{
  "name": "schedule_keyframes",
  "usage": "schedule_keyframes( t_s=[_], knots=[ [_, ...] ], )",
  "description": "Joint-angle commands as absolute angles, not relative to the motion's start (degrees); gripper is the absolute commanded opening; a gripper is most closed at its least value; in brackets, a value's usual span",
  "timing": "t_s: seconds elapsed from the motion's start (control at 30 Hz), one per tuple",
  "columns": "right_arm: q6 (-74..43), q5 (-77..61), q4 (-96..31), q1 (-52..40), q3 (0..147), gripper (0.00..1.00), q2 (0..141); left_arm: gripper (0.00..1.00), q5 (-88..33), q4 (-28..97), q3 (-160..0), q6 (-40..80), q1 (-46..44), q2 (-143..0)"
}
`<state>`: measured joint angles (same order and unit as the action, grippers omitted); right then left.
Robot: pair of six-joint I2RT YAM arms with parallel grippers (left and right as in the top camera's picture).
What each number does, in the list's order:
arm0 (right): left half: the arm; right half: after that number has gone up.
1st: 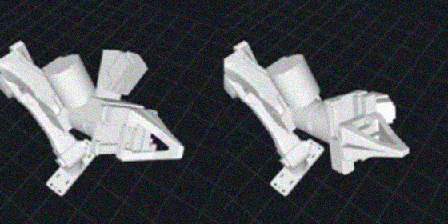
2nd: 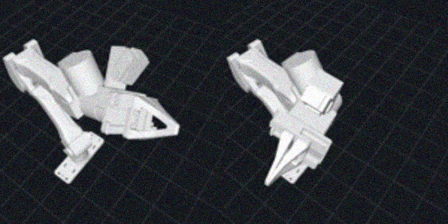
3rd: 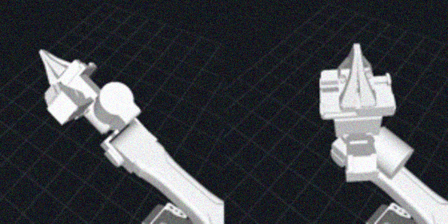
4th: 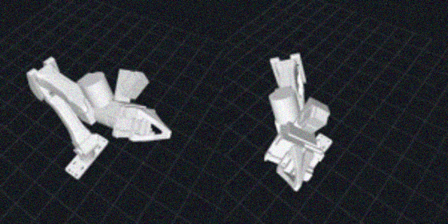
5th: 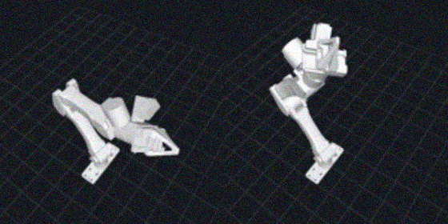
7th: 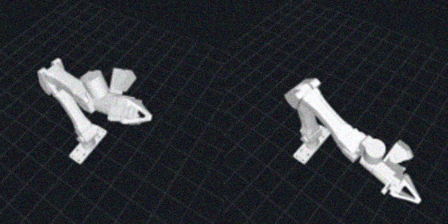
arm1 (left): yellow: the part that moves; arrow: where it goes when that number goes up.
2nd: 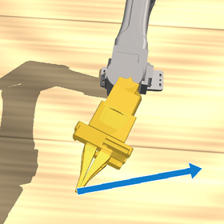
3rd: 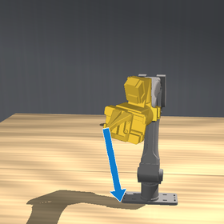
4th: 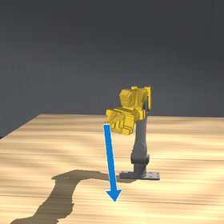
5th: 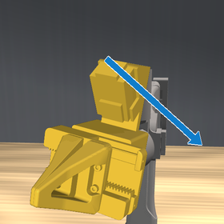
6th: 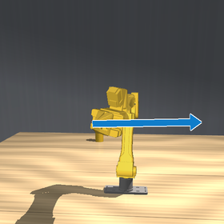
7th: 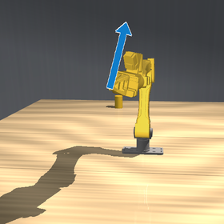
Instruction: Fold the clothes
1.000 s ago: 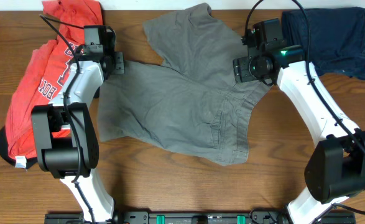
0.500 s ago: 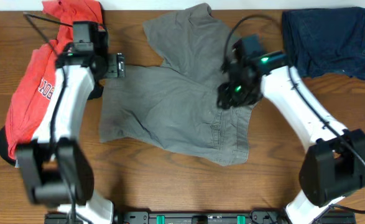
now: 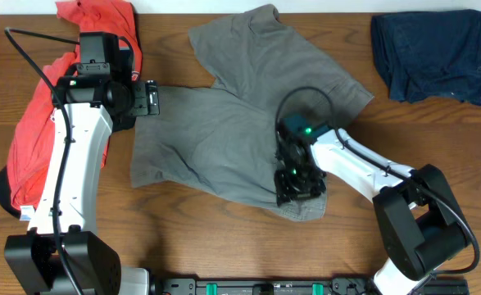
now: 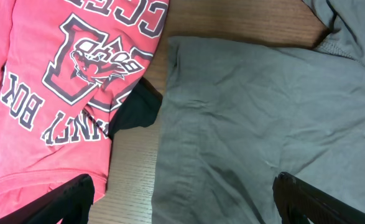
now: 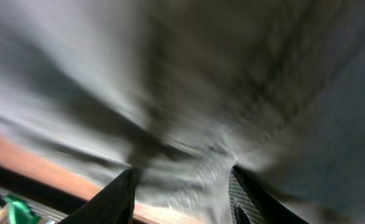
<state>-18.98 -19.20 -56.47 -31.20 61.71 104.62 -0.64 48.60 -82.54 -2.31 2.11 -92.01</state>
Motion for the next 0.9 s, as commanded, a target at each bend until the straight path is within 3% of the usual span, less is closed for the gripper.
schedule_keyframes(
  t_s=[0.0,0.57,0.73,0.87],
  knots=[
    [-25.06,-16.45,-56.82,-30.17,57.56,0.48,104.81,0.93,0.01,48.36,-83.00,-1.39,2.17,-91.98],
    [-25.15,-4.38,-60.27,-7.27,51.70,0.49,104.47,0.93,-3.73,46.00,-82.83,-1.45,1.78,-92.18],
    [-20.45,-3.31,-60.99,4.10,52.77,0.49,104.33,0.93,-4.08,45.56,-82.72,-1.48,0.54,-92.84],
    [-14.85,-7.51,-62.33,8.03,55.90,0.49,101.75,0.93,-4.10,43.88,-82.72,-1.45,-0.86,-94.17]
  ],
)
